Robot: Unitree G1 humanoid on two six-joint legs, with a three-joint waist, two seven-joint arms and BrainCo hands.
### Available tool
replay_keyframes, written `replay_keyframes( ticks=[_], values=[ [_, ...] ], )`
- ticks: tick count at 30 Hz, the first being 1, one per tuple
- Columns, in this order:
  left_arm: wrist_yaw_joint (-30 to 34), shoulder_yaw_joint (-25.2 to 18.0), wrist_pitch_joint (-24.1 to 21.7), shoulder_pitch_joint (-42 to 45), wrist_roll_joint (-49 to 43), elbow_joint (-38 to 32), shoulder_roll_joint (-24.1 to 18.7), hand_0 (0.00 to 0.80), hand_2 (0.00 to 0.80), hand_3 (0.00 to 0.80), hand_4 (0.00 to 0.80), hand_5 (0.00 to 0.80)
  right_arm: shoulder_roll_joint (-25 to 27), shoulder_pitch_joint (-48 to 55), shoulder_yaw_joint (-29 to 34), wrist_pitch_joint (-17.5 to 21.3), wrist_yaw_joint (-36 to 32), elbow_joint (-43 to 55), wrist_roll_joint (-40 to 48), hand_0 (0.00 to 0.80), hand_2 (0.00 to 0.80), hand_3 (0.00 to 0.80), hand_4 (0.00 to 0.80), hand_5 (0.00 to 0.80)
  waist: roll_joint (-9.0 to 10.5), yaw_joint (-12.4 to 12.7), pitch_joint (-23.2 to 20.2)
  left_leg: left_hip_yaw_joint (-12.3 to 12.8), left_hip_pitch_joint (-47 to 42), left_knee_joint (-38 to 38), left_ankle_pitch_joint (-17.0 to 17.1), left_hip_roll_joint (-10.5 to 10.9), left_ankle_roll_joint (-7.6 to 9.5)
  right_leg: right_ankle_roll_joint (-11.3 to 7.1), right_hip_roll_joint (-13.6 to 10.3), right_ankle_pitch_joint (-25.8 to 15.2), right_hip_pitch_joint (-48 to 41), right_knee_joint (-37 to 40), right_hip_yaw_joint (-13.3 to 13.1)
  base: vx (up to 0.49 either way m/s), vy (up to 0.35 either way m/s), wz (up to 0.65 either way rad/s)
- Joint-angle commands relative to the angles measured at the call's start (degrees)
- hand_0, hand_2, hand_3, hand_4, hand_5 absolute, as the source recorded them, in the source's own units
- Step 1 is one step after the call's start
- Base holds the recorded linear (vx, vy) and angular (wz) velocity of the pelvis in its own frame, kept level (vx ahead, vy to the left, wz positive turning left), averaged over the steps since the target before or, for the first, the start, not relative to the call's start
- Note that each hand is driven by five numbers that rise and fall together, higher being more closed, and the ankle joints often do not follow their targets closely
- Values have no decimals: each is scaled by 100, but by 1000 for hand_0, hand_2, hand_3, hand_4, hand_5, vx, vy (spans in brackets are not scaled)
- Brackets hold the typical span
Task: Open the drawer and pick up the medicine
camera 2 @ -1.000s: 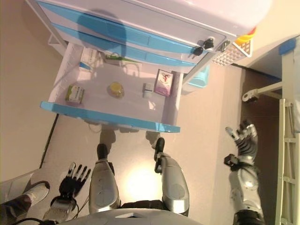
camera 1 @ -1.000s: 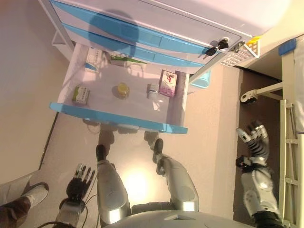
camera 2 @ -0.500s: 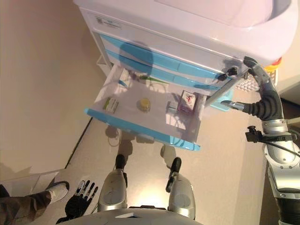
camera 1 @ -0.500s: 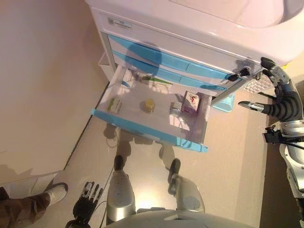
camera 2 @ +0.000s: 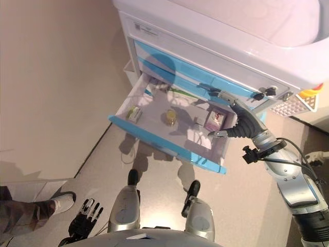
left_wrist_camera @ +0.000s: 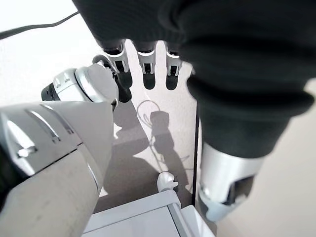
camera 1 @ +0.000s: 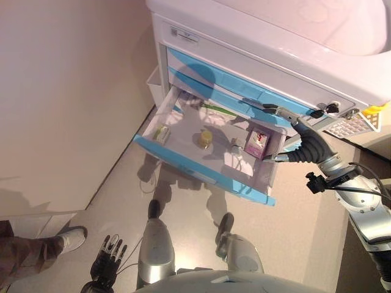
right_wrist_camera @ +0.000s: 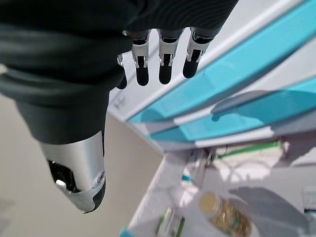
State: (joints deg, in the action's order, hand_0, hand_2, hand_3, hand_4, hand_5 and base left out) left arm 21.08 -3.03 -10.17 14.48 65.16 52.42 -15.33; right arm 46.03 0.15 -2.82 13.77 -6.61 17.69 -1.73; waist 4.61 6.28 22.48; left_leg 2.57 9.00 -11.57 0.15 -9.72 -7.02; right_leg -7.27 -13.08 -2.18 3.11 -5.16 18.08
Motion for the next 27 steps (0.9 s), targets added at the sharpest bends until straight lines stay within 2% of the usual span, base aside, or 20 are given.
replay_keyframes(
  ticks=[1, 11, 20, 27],
  values=[
    [-51, 195, -130, 32, -49, -298, -269, 0, 0, 0, 0, 0, 61, -483, -157, 82, 287, 46, -454, 0, 0, 0, 0, 0, -67, 130, 0, -48, -89, -6, -32, -13, 193, -197, -108, 22, 31, -261, -10, -39, 16, 4],
    [66, 443, -80, -52, 16, -234, -250, 0, 0, 0, 0, 0, 156, -1175, -1080, -378, 954, -571, -1341, 0, 0, 0, 0, 0, -288, 275, 117, -188, 54, 3, 30, 100, 197, -184, -241, 44, 175, -385, 81, -36, 28, 8],
    [137, 626, 92, -117, 98, -244, -217, 0, 0, 0, 0, 0, 142, -1915, -1751, -962, 1447, -1388, -1608, 0, 0, 0, 0, 0, -405, 392, 177, -250, 140, 5, 52, 146, 200, -168, -312, 45, 277, -449, 150, -12, 12, 3],
    [221, 665, 274, -207, 228, -244, -218, 0, 0, 0, 0, 0, 33, -2405, -2119, -1160, 1542, -1946, -1557, 0, 0, 0, 0, 0, -454, 475, 221, -309, 213, -25, 66, 171, 204, -142, -350, 57, 339, -516, 212, -4, 5, 4]
  ],
)
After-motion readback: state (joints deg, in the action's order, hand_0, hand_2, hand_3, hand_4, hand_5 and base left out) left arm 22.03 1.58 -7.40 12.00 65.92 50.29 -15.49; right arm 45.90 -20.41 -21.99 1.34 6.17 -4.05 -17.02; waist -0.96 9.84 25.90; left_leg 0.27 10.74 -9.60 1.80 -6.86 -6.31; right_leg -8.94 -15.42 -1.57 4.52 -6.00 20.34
